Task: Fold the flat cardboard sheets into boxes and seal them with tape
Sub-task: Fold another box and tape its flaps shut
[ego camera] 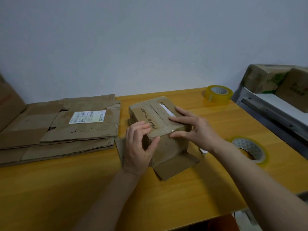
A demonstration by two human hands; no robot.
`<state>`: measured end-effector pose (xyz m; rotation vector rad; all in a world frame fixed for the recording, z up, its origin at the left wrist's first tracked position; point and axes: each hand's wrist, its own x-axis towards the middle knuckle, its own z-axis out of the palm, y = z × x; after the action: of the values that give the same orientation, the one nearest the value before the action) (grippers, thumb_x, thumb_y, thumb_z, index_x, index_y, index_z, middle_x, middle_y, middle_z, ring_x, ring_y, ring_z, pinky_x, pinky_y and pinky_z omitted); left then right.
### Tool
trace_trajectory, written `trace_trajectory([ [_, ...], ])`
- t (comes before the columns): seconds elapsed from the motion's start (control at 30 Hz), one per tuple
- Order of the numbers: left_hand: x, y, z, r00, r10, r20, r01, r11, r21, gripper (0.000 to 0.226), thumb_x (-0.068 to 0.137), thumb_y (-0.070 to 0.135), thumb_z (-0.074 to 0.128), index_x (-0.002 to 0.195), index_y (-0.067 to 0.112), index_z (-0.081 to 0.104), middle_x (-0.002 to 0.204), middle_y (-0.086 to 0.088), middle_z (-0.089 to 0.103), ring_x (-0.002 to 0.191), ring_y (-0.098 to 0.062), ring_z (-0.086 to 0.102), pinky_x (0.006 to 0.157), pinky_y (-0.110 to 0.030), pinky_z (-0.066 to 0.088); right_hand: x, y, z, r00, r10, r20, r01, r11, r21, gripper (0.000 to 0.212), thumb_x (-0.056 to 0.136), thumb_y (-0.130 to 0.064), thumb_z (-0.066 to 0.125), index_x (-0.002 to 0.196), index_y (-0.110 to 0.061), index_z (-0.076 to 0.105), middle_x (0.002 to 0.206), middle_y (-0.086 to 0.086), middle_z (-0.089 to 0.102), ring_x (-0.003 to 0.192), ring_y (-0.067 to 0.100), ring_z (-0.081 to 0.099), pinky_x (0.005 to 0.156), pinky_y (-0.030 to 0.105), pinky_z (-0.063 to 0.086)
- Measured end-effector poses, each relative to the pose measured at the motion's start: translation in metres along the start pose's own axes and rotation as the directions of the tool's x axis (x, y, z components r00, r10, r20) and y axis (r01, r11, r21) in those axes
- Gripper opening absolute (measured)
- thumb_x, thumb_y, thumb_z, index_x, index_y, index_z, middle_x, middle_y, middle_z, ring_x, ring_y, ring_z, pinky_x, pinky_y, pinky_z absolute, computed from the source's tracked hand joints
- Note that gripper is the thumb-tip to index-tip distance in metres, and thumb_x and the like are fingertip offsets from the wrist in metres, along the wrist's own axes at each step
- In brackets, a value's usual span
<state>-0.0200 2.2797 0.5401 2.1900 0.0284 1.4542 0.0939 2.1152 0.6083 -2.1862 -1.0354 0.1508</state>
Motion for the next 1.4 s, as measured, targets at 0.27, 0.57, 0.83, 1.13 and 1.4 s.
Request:
trace_trajectory([
  [0.27, -0.001, -0.009, -0.002, 0.997, 0.067, 0.030, -0.067, 0.998, -0.006, 0.040, 0.079, 0.030, 0.070, 0.106, 0.009, 0.051, 0.106, -0.019, 0.060, 0.111, -0.027, 0.053, 0.103, -0.033, 0.042, -0.002, 0.032, -0.016, 0.990, 0.053, -0.128, 0.027, 0.832, 0.554, 0.040, 0.071, 0.002, 0.073, 0.110, -0.006, 0.066, 0.104, 0.013, 0.070, 0.092, 0.014, 0.070, 0.080, 0.028, 0.058],
  [0.57, 0.006, 0.011, -0.003, 0.998, -0.044, 0.041, 0.045, 0.998, -0.048, 0.049, 0.076, 0.038, 0.066, 0.092, -0.008, 0.057, 0.101, -0.016, 0.057, 0.105, -0.031, 0.055, 0.094, -0.044, 0.047, 0.003, 0.021, -0.020, 0.957, 0.214, -0.194, -0.025, 0.732, 0.681, 0.044, 0.092, -0.039, 0.052, 0.131, -0.021, 0.054, 0.127, -0.003, 0.061, 0.115, 0.006, 0.058, 0.096, 0.025, 0.049],
  [0.83, 0.010, 0.026, 0.028, 0.953, -0.236, -0.191, 0.228, 0.972, -0.060, 0.029, 0.092, 0.015, 0.042, 0.079, -0.004, 0.058, 0.090, -0.013, 0.047, 0.094, -0.028, 0.052, 0.088, -0.034, 0.045, 0.030, 0.004, 0.023, 0.976, 0.096, -0.195, -0.003, 0.902, 0.431, 0.027, 0.099, -0.022, 0.048, 0.115, -0.019, 0.069, 0.145, -0.009, 0.045, 0.128, 0.000, 0.040, 0.108, 0.027, 0.034],
  [1.13, 0.025, 0.011, 0.011, 0.949, -0.280, 0.145, 0.305, 0.931, -0.198, 0.034, 0.095, 0.016, 0.031, 0.101, -0.004, 0.057, 0.117, -0.015, 0.056, 0.121, -0.028, 0.048, 0.107, -0.044, 0.036, 0.011, -0.004, 0.017, 0.980, 0.139, -0.139, -0.046, 0.849, 0.526, 0.041, 0.102, -0.014, 0.038, 0.142, -0.019, 0.044, 0.158, -0.012, 0.016, 0.143, 0.004, 0.016, 0.109, 0.015, 0.019],
  [1.4, 0.062, 0.045, 0.007, 0.647, -0.435, 0.627, -0.041, 0.801, 0.597, 0.063, 0.098, 0.053, 0.014, 0.152, 0.020, 0.021, 0.161, -0.004, 0.014, 0.148, -0.022, 0.007, 0.121, -0.040, 0.002, -0.015, -0.017, 0.032, 0.968, 0.075, -0.238, -0.028, 0.981, 0.194, 0.044, 0.098, -0.004, 0.032, 0.141, -0.010, 0.043, 0.155, 0.002, 0.029, 0.146, 0.009, 0.008, 0.109, 0.013, 0.002],
])
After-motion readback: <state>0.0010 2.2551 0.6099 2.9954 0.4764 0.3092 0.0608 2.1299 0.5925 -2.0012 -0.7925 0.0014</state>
